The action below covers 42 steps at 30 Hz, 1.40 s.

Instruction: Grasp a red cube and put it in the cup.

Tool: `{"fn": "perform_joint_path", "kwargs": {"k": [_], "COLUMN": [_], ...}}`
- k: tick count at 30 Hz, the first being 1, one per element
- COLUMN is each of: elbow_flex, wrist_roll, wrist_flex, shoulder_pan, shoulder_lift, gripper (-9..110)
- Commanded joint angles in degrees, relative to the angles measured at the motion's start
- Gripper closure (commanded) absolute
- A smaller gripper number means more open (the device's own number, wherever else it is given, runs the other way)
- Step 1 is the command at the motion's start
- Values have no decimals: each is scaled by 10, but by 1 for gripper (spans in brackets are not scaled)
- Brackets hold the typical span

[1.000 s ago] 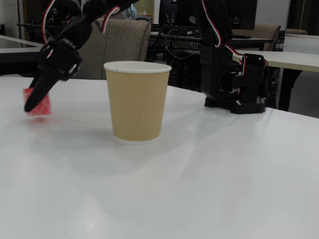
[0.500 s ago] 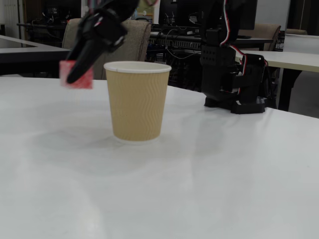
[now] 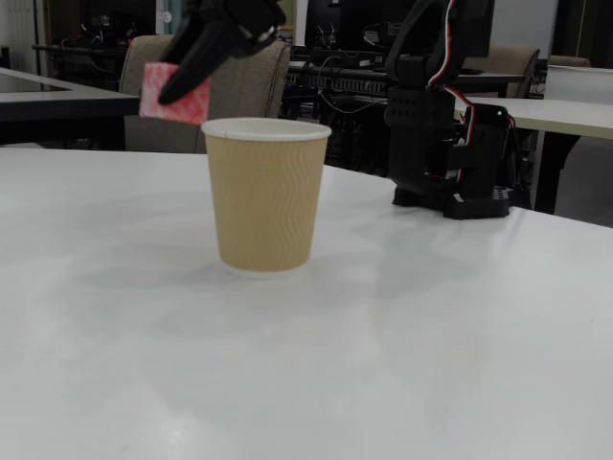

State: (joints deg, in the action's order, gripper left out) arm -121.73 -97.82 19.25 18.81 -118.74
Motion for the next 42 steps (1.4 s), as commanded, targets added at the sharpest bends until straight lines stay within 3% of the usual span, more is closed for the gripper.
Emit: {"fn": "perform_joint_path", "kwargs": {"k": [1, 20, 42], "elbow_flex": [26, 5, -155], "wrist_roll": [6, 10, 10], "wrist_flex": [-17, -25, 17], "shoulder_pan": [14, -11, -127], "shoulder_lift": [-31, -117, -300], "gripper": [85, 85, 85]}}
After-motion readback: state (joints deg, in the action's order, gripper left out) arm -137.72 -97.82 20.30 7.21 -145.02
